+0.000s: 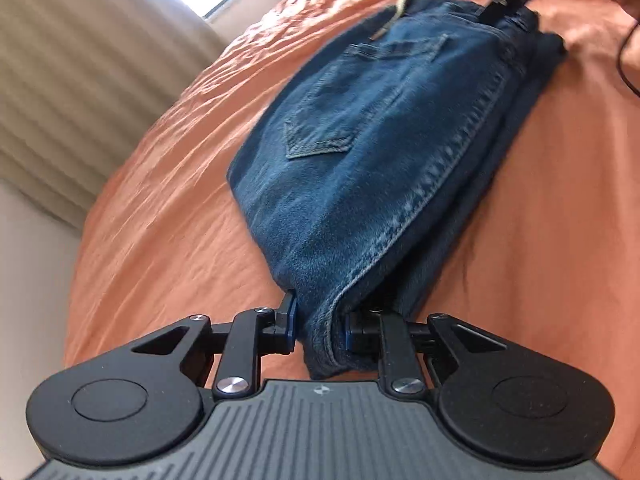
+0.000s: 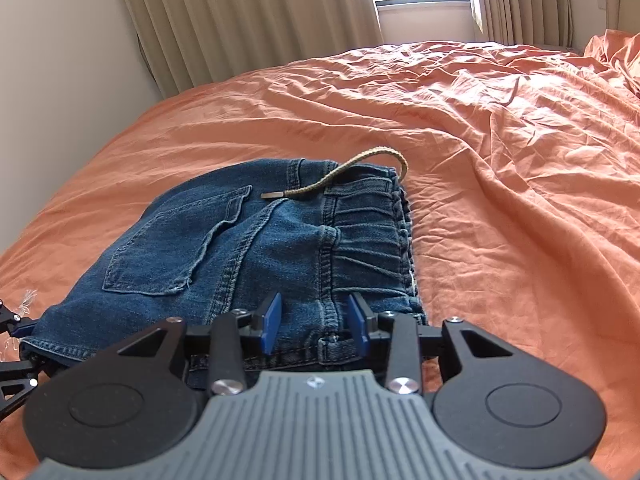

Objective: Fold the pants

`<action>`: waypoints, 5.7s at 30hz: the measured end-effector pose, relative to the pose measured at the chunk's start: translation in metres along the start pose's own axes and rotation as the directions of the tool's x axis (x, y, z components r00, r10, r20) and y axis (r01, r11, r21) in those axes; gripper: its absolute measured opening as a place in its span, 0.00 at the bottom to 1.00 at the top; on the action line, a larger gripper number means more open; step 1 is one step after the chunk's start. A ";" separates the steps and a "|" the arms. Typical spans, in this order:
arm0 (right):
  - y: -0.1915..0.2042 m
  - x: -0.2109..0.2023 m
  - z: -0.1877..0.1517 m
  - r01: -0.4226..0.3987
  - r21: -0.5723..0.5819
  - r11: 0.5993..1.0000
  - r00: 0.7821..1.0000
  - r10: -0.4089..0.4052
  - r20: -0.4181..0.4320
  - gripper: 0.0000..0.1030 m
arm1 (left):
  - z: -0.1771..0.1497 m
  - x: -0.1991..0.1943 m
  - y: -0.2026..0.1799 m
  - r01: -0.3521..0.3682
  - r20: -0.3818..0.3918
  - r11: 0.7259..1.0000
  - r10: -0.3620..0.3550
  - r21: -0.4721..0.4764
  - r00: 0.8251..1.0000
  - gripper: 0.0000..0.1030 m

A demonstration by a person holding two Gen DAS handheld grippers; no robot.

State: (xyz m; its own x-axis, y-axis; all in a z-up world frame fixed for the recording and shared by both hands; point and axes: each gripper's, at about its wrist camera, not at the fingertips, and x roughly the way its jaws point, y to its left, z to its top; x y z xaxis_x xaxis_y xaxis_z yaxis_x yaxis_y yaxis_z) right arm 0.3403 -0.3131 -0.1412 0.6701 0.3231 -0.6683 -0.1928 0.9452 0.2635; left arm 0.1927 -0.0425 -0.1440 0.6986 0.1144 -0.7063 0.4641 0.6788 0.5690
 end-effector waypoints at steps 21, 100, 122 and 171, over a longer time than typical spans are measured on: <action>-0.008 0.011 -0.015 0.012 -0.033 0.999 0.999 -0.014 -0.044 0.30 | -0.036 -0.013 0.007 0.119 -0.021 0.978 -0.124 -0.169 0.992 0.12; 0.030 -0.008 0.090 -0.407 0.147 0.901 0.898 0.425 -0.115 0.22 | -0.034 0.044 0.210 0.456 0.353 0.417 -0.304 -0.786 0.885 0.08; 0.165 0.103 0.019 -0.327 0.181 0.928 0.887 0.367 -0.280 0.33 | -0.151 0.093 0.263 0.182 0.002 0.547 -0.312 -0.817 0.950 0.27; 0.316 -0.229 -0.121 0.063 -0.419 0.906 0.935 0.093 0.341 0.79 | -0.105 -0.197 0.071 -0.083 0.123 0.611 0.288 -0.787 0.950 0.80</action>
State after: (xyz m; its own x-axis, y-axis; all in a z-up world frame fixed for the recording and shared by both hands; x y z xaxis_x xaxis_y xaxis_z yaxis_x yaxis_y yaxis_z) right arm 0.0394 -0.0827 0.0111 0.8535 0.3737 -0.3632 -0.4330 0.8964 -0.0952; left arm 0.0308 0.0596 -0.0087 0.8639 0.2148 -0.4555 -0.2032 0.9763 0.0750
